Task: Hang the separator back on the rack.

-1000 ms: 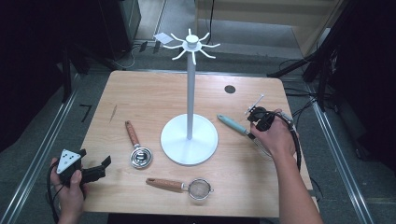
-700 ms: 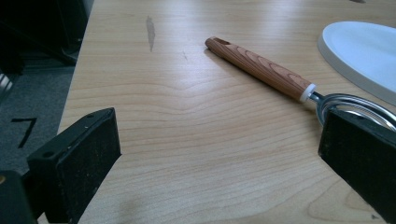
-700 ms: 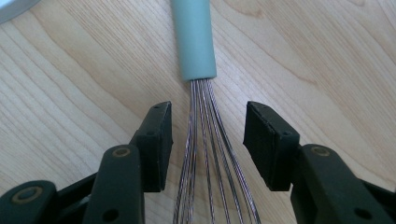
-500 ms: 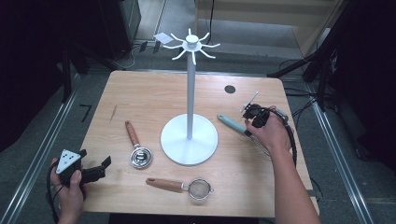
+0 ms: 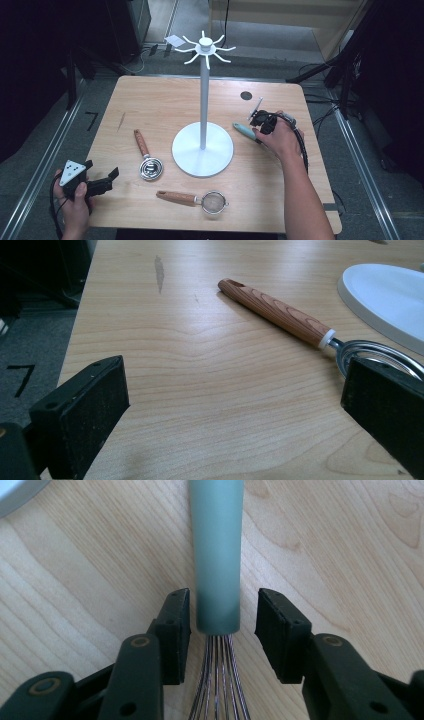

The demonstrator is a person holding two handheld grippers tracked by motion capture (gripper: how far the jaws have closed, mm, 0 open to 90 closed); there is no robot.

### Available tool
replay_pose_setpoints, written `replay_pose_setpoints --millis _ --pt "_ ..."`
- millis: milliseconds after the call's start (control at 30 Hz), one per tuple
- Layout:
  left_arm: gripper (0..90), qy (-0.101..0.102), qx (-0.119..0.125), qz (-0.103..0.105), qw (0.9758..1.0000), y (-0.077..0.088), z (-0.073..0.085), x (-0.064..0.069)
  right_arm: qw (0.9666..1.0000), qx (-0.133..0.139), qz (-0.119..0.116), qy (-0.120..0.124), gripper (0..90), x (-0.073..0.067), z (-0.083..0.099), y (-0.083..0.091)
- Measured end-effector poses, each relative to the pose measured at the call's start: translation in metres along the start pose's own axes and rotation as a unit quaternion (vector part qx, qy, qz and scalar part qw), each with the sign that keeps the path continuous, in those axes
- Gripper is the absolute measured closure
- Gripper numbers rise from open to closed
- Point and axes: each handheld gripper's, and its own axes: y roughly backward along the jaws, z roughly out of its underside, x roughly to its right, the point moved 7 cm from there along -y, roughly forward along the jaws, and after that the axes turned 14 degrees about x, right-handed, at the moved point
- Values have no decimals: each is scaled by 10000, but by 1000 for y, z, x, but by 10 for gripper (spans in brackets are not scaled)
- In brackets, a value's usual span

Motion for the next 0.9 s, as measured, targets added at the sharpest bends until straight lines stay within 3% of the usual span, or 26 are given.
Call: replay_pose_setpoints --millis 200,367,533,567,667,767,900 --pt "0 -8 -13 4 10000 0 0 0 9999 -75 -88 35 600 0 -4 -7" --pt "0 -14 -14 12 10000 0 0 0 9994 -259 -205 145 695 -3 -3 -16" --pt "0 -6 -26 11 10000 -1 0 0 9988 -258 -421 -42 691 -7 -6 -18" --pt "0 -6 -30 10 10000 -1 0 0 9978 -428 -509 -57 689 -10 -6 -17" --pt "0 1 -29 9 10000 -1 0 0 9977 -459 -498 -100 687 -9 -6 -18" --pt "0 2 -29 10 10000 -1 0 0 9984 -472 -288 152 700 -13 -7 -17" --pt "0 2 -42 16 10000 -1 0 0 9980 -560 -273 40 700 -15 -8 -17"
